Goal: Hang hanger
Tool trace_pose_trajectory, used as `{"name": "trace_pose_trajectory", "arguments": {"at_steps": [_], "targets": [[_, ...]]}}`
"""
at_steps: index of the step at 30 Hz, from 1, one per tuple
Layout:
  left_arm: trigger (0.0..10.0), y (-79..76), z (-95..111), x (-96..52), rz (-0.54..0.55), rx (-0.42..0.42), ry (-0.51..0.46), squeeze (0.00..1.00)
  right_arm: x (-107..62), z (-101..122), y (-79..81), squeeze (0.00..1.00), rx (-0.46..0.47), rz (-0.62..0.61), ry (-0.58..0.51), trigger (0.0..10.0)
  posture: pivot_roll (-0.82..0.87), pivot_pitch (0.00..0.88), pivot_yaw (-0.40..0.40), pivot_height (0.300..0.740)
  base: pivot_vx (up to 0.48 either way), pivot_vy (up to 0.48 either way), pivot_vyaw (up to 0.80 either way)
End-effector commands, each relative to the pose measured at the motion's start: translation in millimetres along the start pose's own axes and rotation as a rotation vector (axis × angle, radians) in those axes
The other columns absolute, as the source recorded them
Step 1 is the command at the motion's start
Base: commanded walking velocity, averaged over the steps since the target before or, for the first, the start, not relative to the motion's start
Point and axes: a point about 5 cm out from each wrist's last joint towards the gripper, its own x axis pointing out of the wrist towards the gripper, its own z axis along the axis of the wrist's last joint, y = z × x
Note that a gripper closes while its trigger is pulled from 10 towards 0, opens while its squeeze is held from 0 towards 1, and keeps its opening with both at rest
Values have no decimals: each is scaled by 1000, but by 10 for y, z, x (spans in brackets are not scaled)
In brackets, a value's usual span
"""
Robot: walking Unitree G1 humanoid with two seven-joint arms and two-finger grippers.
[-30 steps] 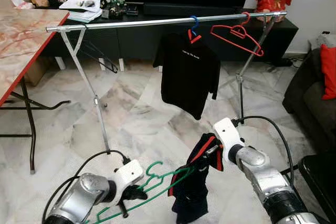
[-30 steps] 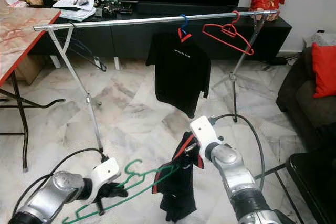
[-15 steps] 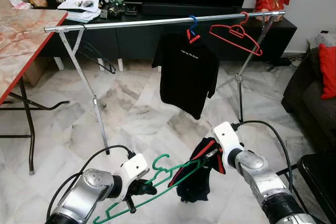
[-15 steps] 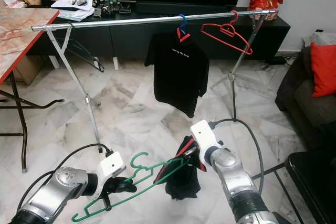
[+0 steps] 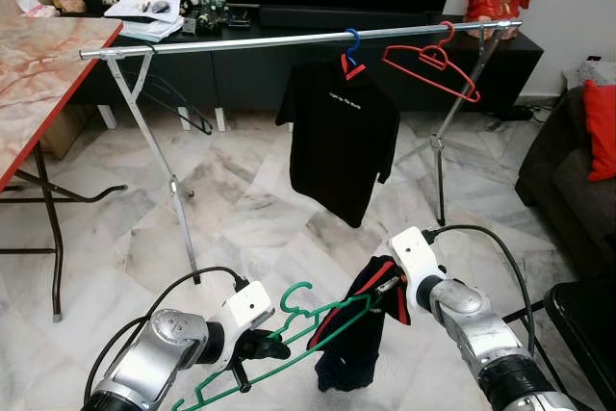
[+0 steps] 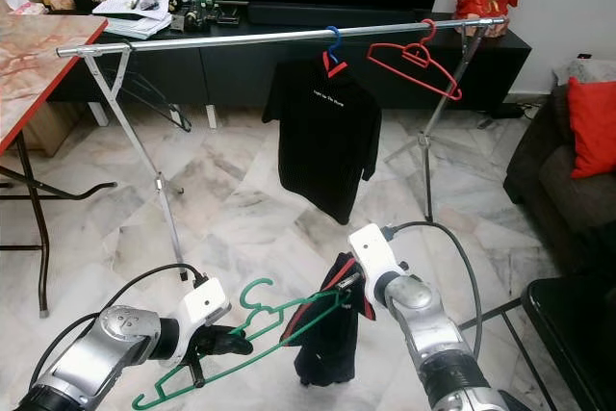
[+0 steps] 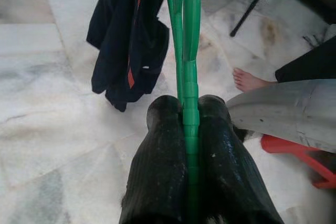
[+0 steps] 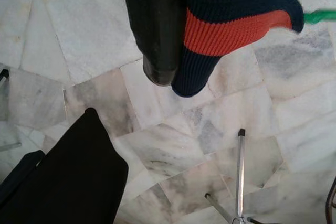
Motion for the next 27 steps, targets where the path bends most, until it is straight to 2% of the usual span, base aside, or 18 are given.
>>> {"name": "trace_pose_trajectory", "arguments": {"at_steps": [1, 8, 15, 21, 27], "targets": [[10000, -59, 4, -1, -41, -2, -6, 0, 8, 56, -23, 0, 2, -11, -25, 10000, 32, 88, -60, 740, 0, 0, 0], [10000, -55, 16, -5, -32, 5, -8, 0, 22, 37, 7, 0, 6, -5, -20, 10000, 33, 90, -59, 740, 0, 0, 0], [10000, 98, 91, 39, 129, 18, -56, 0, 31, 23, 29, 0, 10, 6, -17, 10000, 29, 88, -58, 740, 0, 0, 0], [10000, 69, 117, 58, 99, 7, -72, 0, 31, 11, 34, 0, 12, 11, -15, 10000, 29, 87, -57, 740, 0, 0, 0], [10000, 150, 64, 86, 200, 17, -38, 0, 22, 108, 52, 0, 28, 27, -55, 10000, 29, 85, -55, 740, 0, 0, 0]]}}
